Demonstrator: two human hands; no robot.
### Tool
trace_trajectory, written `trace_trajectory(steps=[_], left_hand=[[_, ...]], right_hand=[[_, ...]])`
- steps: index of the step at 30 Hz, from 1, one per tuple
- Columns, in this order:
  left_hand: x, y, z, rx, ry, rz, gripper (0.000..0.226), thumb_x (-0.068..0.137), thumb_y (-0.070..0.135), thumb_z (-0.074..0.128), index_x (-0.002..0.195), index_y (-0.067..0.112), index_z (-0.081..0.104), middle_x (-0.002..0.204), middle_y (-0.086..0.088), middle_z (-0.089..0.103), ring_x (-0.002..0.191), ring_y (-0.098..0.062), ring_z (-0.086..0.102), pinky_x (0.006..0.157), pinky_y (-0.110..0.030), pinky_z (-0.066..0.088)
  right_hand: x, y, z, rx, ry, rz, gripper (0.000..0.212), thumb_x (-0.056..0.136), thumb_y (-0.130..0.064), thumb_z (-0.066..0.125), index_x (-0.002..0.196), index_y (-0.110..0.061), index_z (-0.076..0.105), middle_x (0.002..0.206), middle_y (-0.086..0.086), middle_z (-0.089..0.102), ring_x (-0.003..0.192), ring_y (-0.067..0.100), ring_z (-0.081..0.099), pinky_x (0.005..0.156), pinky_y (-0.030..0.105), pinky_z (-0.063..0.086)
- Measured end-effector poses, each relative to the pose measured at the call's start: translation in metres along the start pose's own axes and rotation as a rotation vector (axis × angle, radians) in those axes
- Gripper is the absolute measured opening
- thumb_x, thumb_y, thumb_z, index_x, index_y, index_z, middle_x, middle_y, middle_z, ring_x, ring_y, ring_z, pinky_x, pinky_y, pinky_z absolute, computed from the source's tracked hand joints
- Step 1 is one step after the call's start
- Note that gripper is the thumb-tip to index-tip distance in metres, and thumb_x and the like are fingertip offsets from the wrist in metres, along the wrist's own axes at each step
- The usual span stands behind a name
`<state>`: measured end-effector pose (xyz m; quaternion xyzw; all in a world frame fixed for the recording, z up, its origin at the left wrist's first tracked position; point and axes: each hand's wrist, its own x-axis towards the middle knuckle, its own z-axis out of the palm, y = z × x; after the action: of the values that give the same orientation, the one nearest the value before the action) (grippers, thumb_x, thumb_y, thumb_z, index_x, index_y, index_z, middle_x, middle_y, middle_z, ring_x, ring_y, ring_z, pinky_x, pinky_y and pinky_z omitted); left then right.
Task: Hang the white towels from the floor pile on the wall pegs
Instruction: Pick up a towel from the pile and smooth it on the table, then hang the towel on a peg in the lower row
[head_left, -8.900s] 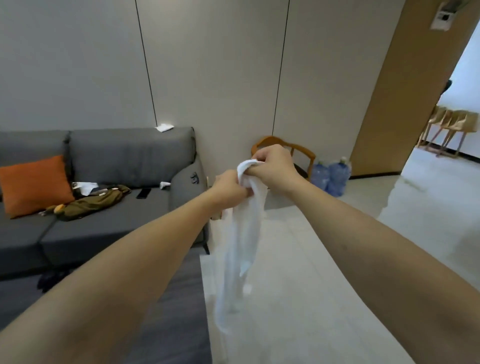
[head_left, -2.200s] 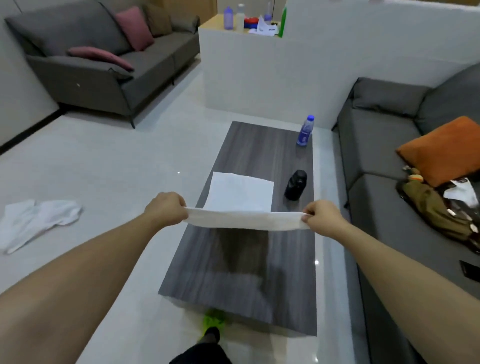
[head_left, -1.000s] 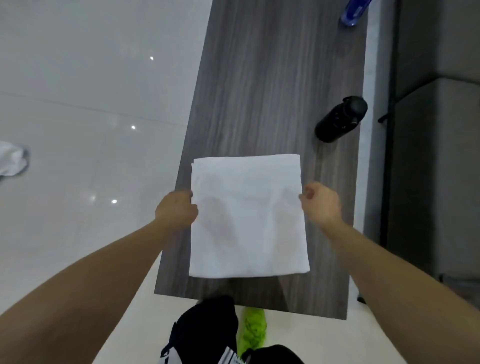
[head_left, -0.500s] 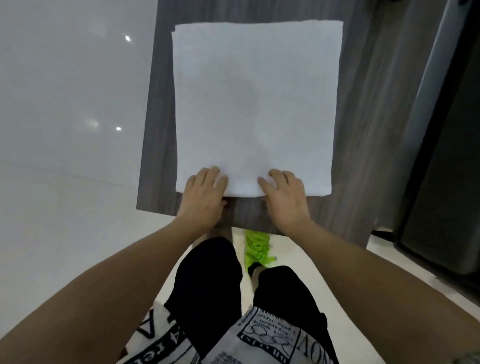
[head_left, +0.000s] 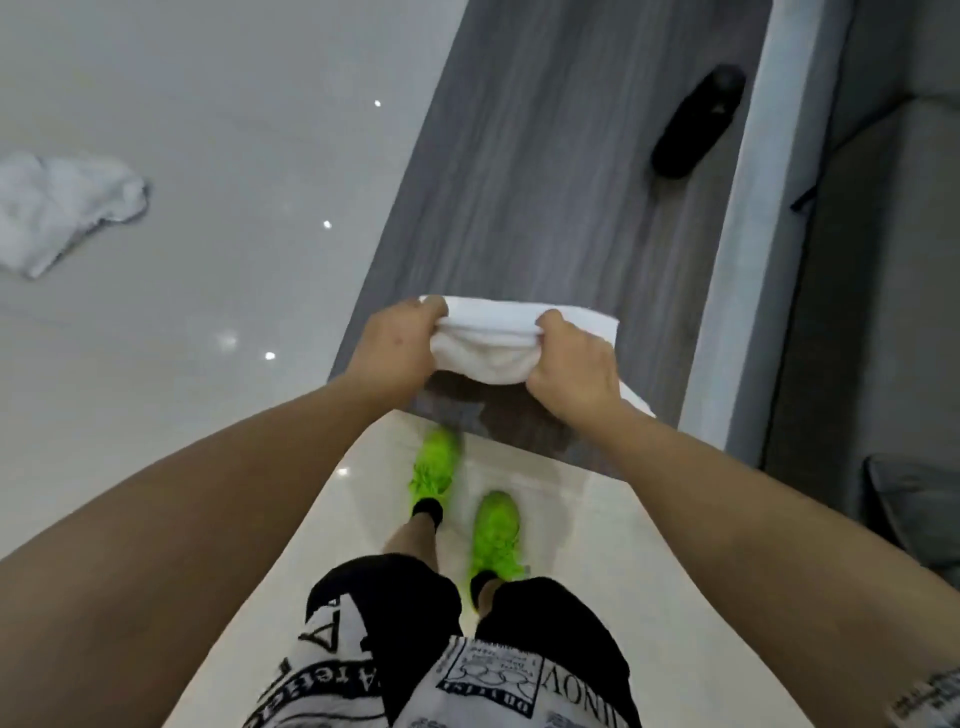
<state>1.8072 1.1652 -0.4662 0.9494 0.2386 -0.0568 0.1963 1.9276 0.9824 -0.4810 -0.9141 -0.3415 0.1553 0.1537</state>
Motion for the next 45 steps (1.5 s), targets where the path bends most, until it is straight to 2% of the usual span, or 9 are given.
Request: trace_trajectory(steps=[3,8,10,17,22,25,34,40,45], left_hand=[[-0.013,0.007,-0.083,0.022,0.101,-0.023,0.021,0.08,-0.002,0.051,0.092,0.013,0.057,0.086,-0.008,0.06,0.077,-0.027,0.054,0.066,-0.032,0.04],[-0.057,-0.007,-0.22,-0.016,0.363,-0.04,0.029,0.078,-0.005,0.044,0.086,0.018,0.059,0.079,0.001,0.056,0.074,-0.023,0.052,0.064,-0.03,0.038],[-0.081,-0.021,-0.27,-0.015,0.477,-0.056,0.029,0.078,-0.005,0.043,0.085,0.017,0.06,0.078,0.001,0.058,0.073,-0.023,0.052,0.062,-0.029,0.037],[-0.235,-0.116,-0.415,0.034,0.865,-0.128,0.018,0.087,0.003,0.053,0.082,0.018,0.061,0.07,0.002,0.056,0.068,-0.024,0.053,0.059,-0.03,0.038],[-0.403,-0.206,-0.475,0.095,0.998,-0.261,0.012,0.086,0.006,0.051,0.083,0.015,0.059,0.072,-0.005,0.059,0.068,-0.027,0.055,0.055,-0.032,0.046],[-0.514,-0.259,-0.495,0.167,1.065,-0.356,0.014,0.087,0.006,0.052,0.086,0.014,0.063,0.075,-0.005,0.062,0.07,-0.025,0.055,0.057,-0.029,0.045],[-0.824,-0.371,-0.49,0.296,1.153,-0.821,0.012,0.089,0.004,0.058,0.081,0.011,0.064,0.075,-0.003,0.058,0.071,-0.027,0.054,0.06,-0.031,0.033],[-0.992,-0.416,-0.453,0.321,1.138,-1.105,0.01,0.093,0.006,0.056,0.086,0.009,0.063,0.082,-0.007,0.063,0.078,-0.026,0.057,0.065,-0.036,0.045],[-1.117,-0.452,-0.434,0.3,1.183,-1.326,0.019,0.095,0.013,0.051,0.086,0.024,0.062,0.084,0.005,0.061,0.08,-0.016,0.056,0.065,-0.032,0.046]], right_hand=[[0.002,-0.039,-0.073,-0.05,0.109,-0.176,0.011,0.088,-0.026,0.049,0.085,-0.016,0.045,0.07,0.007,0.062,0.062,0.038,0.058,0.058,0.033,0.029],[0.011,-0.145,-0.19,0.034,0.144,-0.316,0.038,0.086,-0.057,0.057,0.073,-0.022,0.051,0.063,-0.008,0.053,0.063,0.021,0.048,0.06,0.032,0.035],[0.014,-0.197,-0.229,0.121,0.111,-0.38,0.035,0.081,-0.057,0.061,0.076,-0.023,0.064,0.068,-0.009,0.062,0.07,0.017,0.058,0.064,0.032,0.044],[-0.044,-0.41,-0.295,0.086,0.197,-0.743,0.023,0.074,-0.045,0.074,0.072,-0.025,0.065,0.068,-0.01,0.06,0.071,0.015,0.057,0.061,0.028,0.041],[-0.135,-0.576,-0.269,0.032,0.259,-0.964,0.023,0.072,-0.04,0.078,0.082,-0.024,0.065,0.076,-0.008,0.063,0.074,0.019,0.062,0.061,0.034,0.05],[-0.196,-0.676,-0.239,-0.035,0.264,-1.116,0.025,0.074,-0.042,0.076,0.08,-0.027,0.057,0.073,-0.009,0.058,0.075,0.021,0.059,0.06,0.03,0.04],[-0.387,-0.927,-0.123,-0.027,-0.044,-1.481,0.027,0.069,-0.044,0.081,0.071,-0.028,0.059,0.067,-0.012,0.059,0.065,0.01,0.056,0.052,0.025,0.037],[-0.512,-1.054,-0.028,-0.071,-0.232,-1.739,0.031,0.066,-0.045,0.082,0.069,-0.026,0.058,0.07,-0.009,0.06,0.069,0.014,0.058,0.058,0.03,0.048],[-0.617,-1.164,0.042,-0.024,-0.338,-1.967,0.035,0.065,-0.044,0.082,0.062,-0.027,0.052,0.066,-0.01,0.055,0.067,0.015,0.054,0.05,0.027,0.035]])
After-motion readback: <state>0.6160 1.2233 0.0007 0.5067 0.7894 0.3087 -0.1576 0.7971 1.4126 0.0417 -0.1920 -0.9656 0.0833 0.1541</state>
